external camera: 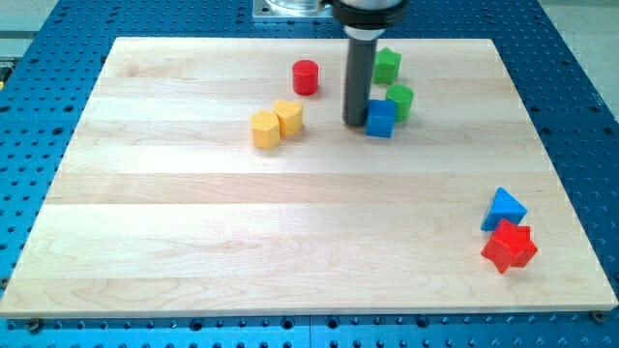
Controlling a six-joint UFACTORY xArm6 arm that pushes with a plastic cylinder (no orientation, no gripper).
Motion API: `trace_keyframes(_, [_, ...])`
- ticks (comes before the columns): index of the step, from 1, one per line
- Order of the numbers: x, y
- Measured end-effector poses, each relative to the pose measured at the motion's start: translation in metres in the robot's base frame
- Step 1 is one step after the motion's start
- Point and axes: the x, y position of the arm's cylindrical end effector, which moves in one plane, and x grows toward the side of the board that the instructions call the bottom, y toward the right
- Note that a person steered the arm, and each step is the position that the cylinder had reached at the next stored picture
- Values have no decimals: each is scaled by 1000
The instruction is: Move the blue cube closer to the triangle
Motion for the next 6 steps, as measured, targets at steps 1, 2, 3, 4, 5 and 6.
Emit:
trace_keyframes(1, [49, 83])
trace_keyframes(2, [47, 87])
trace_keyframes(3, [34, 94])
trace_keyframes(4, [-5, 145])
trace_keyframes(5, [36, 158])
trace_keyframes(6, [75, 151])
